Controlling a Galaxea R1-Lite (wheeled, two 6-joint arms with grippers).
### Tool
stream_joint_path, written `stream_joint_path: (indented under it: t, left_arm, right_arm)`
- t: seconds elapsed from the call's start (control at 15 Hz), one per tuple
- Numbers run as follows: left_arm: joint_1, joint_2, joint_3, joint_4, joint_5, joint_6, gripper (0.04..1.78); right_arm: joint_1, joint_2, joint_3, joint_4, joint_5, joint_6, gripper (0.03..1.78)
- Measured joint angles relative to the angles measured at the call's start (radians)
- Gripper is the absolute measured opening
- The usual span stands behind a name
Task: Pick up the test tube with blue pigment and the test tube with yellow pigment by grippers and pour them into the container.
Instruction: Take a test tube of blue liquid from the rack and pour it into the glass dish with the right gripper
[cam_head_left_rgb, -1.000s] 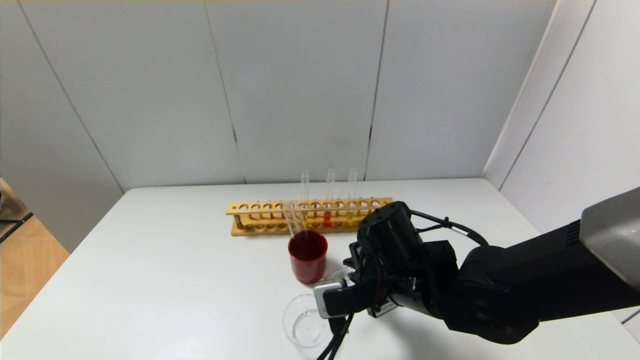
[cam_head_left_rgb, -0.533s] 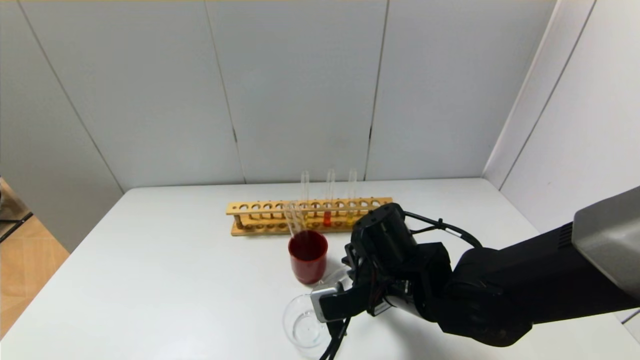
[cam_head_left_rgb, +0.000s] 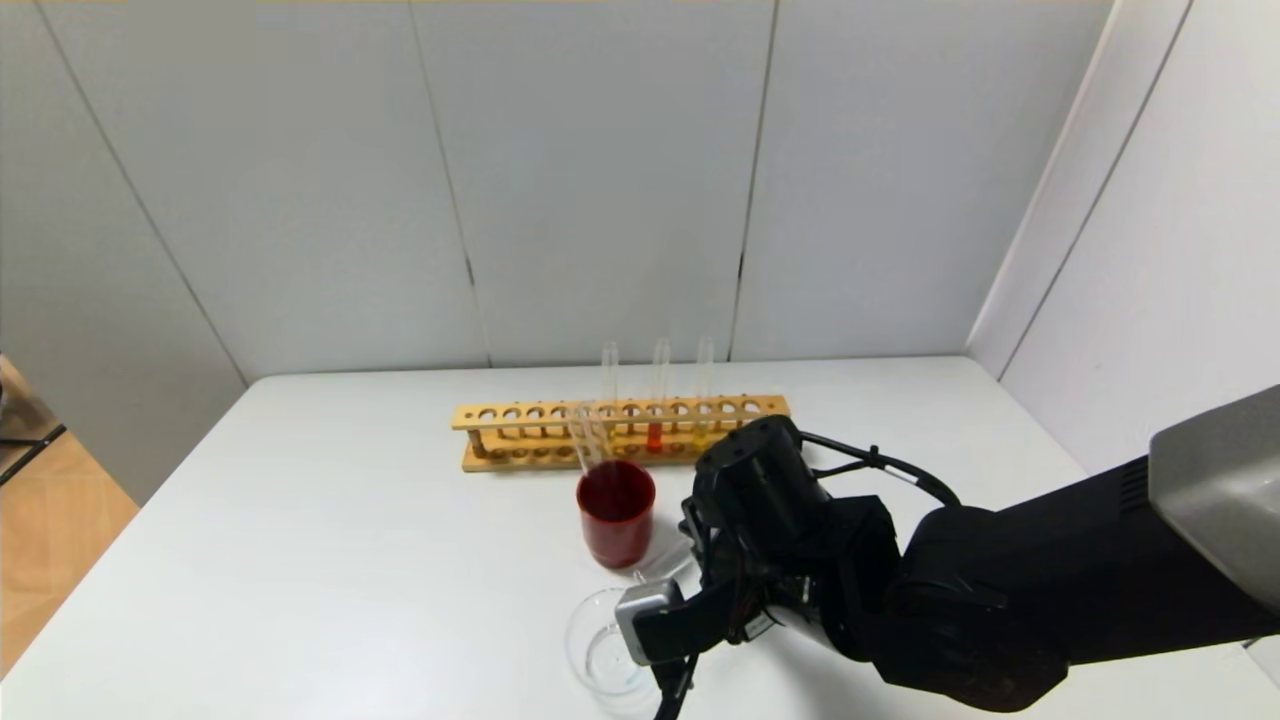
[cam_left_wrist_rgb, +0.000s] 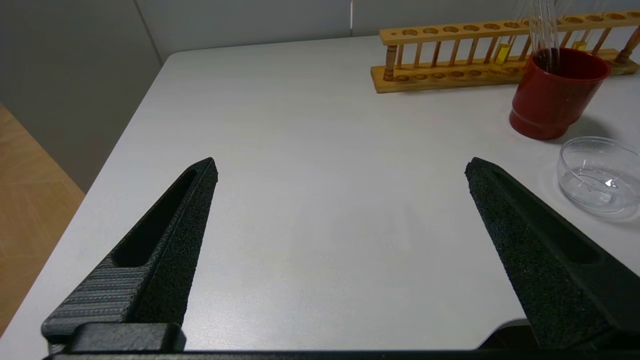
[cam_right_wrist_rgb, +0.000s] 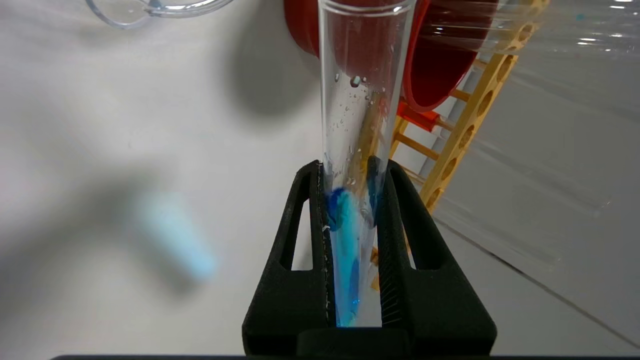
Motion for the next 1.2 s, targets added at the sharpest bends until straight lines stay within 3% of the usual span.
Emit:
stream_joint_path:
  t: [0.27, 0.6, 1.2]
  left_arm:
    - [0.0, 0.0, 0.0, 0.0, 0.0, 0.0, 1.75]
    - [0.0, 0.0, 0.0, 0.0, 0.0, 0.0, 1.75]
    - [0.0, 0.0, 0.0, 0.0, 0.0, 0.0, 1.75]
  right_arm:
    - [0.013, 0.002, 0.004, 0.0, -0.043, -0.056, 0.33]
    - [0.017, 0.02, -0.014, 0.002, -0.068, -0.061, 0.33]
    - [0.019, 0.046, -0.044, 0.001, -0.082, -0.103, 0.33]
